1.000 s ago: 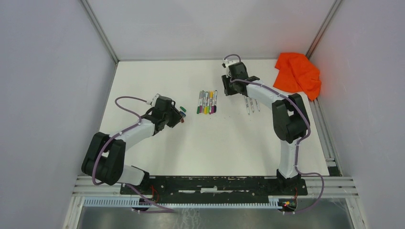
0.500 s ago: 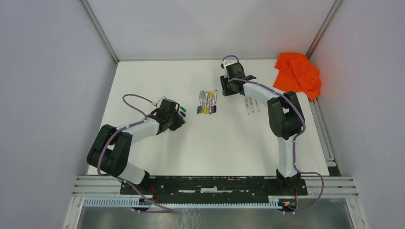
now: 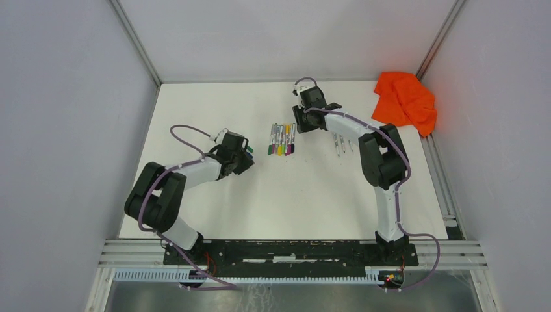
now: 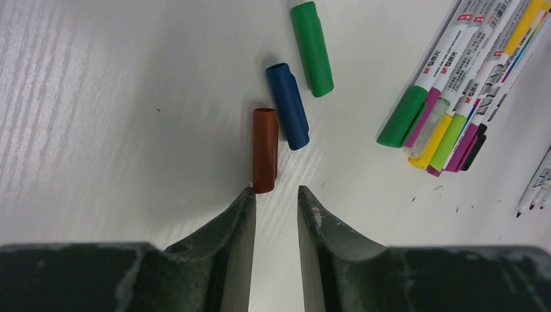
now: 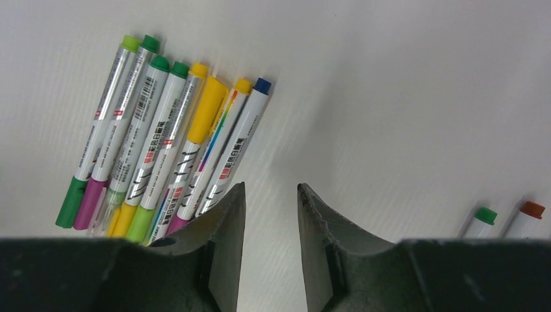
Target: Open the pen caps
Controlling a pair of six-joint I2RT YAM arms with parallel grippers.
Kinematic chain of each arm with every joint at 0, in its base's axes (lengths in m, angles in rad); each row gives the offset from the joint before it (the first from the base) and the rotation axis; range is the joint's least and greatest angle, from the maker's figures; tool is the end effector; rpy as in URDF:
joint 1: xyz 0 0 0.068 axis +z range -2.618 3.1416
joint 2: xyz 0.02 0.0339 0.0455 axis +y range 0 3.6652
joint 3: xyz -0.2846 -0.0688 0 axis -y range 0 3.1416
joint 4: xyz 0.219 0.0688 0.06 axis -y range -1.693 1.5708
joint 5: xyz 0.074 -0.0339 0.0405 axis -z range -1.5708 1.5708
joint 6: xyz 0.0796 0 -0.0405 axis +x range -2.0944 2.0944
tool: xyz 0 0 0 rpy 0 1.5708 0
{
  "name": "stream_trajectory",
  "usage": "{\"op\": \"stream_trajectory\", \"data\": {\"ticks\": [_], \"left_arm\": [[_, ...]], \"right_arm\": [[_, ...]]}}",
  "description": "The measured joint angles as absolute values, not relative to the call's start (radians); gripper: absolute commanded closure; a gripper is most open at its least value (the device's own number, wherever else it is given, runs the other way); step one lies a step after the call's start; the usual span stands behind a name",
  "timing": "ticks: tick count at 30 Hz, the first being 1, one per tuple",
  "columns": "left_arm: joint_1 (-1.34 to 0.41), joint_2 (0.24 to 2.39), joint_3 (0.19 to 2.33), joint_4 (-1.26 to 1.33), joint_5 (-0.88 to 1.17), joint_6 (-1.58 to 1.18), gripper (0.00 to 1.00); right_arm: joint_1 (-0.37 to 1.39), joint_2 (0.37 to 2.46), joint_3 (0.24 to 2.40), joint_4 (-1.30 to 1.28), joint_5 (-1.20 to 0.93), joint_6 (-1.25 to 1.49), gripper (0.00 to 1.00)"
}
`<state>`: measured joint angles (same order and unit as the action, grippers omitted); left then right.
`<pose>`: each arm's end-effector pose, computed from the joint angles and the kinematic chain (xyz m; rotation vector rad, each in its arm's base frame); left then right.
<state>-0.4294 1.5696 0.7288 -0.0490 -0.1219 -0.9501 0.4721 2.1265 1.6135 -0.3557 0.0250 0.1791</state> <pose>0.2829 -0.1189 0.1560 -0.6973 2.4070 -0.4469 0.4369 0.2209 0.1828 -0.3474 2.4317 0.2587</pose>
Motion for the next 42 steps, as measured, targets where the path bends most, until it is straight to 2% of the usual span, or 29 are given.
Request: {"op": "stream_trajectory", "data": {"ticks": [42], "left_arm": [[-0.430,1.626,0.792,-0.041,-0.141,-0.940,0.65]], "right_arm": [[0.517,2.288,1.785,-0.428,0.069,0.205,0.60]]}}
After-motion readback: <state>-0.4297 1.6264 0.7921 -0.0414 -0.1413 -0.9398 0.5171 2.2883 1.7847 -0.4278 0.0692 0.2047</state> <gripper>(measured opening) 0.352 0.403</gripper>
